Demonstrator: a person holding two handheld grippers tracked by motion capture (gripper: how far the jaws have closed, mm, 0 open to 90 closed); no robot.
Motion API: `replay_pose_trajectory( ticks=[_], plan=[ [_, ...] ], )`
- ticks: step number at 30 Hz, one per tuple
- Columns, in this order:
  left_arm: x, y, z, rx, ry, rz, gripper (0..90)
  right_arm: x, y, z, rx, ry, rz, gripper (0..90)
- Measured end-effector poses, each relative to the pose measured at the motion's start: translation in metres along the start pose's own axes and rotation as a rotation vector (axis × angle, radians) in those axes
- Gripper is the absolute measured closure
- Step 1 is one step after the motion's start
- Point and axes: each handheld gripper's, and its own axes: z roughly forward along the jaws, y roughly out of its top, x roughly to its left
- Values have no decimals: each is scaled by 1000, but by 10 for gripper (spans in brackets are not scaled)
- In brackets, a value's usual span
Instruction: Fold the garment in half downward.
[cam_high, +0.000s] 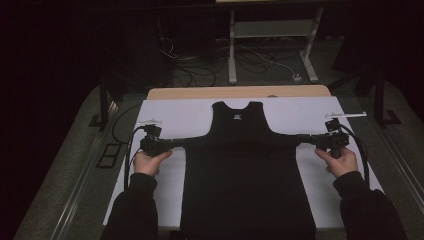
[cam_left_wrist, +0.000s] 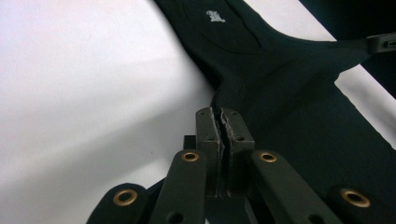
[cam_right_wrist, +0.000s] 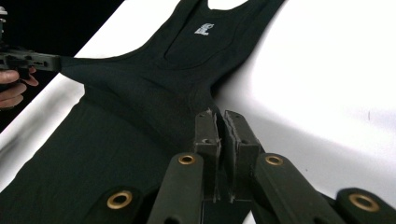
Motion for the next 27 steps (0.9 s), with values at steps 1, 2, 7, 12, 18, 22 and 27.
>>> replay_pose_trajectory(
  ticks=[1,2,7,12,18,22,27],
  plan=[
    [-1,-1,0,0,-1,0,859,0,-1,0,-1,1,4,832],
    [-1,-2,0,3,0,0,859,1,-2,-1,5,2,6,832],
    [-3,-7,-2,10,-8,-10,859,2,-5,-1,11,0,5,831],
    [-5,-13,-2,21,-10,-16,859,2,-10,0,31,-3,8,831],
    [-9,-15,-6,22,-31,-15,859,3,-13,-3,36,5,12,830],
    [-10,-17,-8,24,-35,-19,859,6,-16,-6,45,15,17,829],
    [-11,-21,-9,37,-33,-23,859,8,-19,-10,48,19,18,829]
  ],
)
